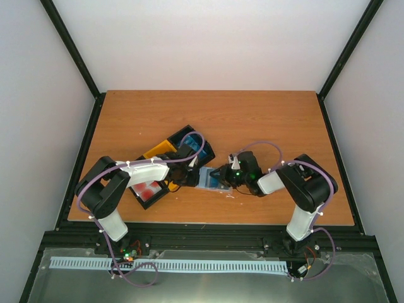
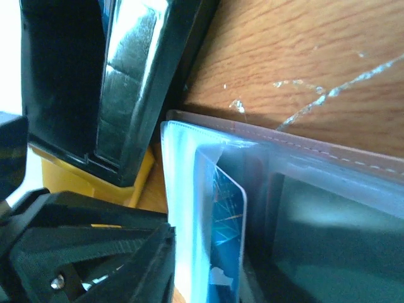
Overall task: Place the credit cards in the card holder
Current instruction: Insert the credit card into the card holder.
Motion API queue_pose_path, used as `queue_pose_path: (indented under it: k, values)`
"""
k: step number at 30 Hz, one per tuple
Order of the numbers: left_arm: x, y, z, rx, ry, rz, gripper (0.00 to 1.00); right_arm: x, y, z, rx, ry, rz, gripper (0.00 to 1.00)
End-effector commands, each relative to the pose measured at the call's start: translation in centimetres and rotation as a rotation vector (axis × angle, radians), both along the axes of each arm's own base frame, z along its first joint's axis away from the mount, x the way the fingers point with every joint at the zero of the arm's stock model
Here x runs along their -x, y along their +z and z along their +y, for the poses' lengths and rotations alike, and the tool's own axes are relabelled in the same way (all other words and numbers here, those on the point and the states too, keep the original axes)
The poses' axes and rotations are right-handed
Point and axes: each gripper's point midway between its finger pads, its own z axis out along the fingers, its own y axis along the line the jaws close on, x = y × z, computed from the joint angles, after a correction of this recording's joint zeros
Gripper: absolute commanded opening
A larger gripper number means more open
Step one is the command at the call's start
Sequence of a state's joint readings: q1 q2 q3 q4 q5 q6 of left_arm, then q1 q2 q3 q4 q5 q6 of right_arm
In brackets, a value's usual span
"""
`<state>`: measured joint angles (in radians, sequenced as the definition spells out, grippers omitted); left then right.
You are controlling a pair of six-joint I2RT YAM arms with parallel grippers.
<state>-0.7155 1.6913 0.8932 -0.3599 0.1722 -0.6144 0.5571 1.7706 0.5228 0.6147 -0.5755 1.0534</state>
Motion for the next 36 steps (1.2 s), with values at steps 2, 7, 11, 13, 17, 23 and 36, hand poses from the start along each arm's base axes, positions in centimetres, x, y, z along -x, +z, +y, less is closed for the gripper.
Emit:
queue_pose_path:
  k: [2, 7, 11, 13, 17, 23, 36]
  values:
    - [0.3, -1.2, 0.6, -0.043, -0.006, 0.021, 0.16, 0.1, -0.2, 0.2, 0.01, -0.063, -0.004, 0.31]
    - [0.4, -1.0, 0.7, -0.043, -0.004, 0.017, 0.16, 0.8, -0.2, -0.7, 0.11, -0.094, 0.022, 0.49]
    - [0.3, -0.6, 0.5, -0.032, -0.003, 0.011, 0.16, 1.1, 0.4, -1.8, 0.256, -0.118, 0.036, 0.59]
    - [0.3, -0.4, 0.4, -0.027, -0.004, 0.009, 0.16, 1.4, 0.4, -2.3, 0.309, -0.122, 0.063, 0.61]
    - [0.2, -0.2, 0.3, -0.022, -0.003, 0.006, 0.16, 2.0, 0.0, -2.6, 0.399, -0.113, 0.107, 0.64]
    - [0.2, 0.0, 0.3, -0.015, -0.003, 0.004, 0.16, 2.1, -0.1, -2.0, 0.414, -0.102, 0.135, 0.62]
    - [0.3, 0.4, 0.1, -0.003, -0.006, 0.002, 0.17, -0.2, 0.1, 0.8, 0.336, -0.099, 0.095, 0.6]
